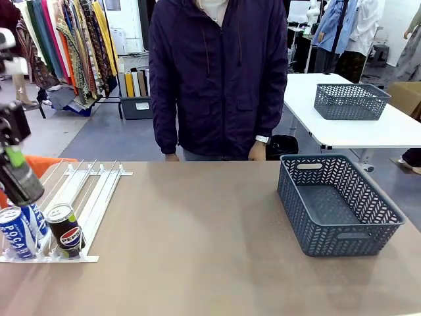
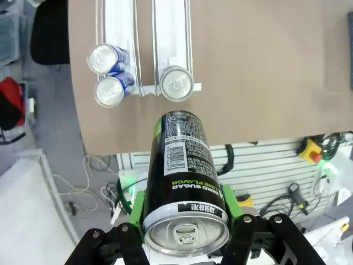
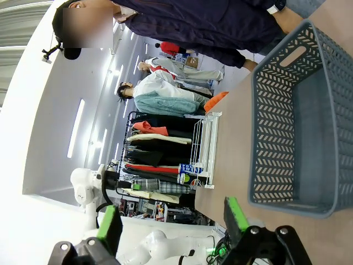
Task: Retrieve and store the cans from the dispenser.
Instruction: Pick up one can from the Automatic Can Dispenser and place it in the middle of the table.
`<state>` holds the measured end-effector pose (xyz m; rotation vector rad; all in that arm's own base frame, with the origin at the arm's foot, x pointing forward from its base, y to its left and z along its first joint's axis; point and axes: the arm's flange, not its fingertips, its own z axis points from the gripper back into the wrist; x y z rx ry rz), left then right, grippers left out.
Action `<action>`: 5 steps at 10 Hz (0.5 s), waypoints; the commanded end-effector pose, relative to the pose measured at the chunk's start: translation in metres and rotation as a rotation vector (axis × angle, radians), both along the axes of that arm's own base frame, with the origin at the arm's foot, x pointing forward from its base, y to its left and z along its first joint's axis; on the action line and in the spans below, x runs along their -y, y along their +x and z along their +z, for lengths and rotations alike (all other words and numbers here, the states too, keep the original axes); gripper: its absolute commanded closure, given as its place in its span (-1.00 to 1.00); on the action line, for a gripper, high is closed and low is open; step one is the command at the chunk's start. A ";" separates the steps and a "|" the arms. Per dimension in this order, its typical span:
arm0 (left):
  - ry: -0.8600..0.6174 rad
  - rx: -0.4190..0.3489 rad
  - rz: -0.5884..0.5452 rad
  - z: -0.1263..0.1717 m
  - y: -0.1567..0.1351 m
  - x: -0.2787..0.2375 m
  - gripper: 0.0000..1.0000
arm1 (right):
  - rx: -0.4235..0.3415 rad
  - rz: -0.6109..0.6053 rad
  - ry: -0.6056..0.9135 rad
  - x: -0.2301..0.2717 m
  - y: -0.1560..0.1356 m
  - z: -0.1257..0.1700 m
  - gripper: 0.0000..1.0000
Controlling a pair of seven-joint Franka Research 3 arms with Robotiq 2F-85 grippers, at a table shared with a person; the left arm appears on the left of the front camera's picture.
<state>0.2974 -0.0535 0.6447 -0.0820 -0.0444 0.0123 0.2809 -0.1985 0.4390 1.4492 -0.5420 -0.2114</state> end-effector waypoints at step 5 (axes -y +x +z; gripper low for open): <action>0.000 0.000 0.000 0.000 0.000 0.000 1.00 | 0.012 0.008 -0.007 0.002 -0.001 0.002 -1.00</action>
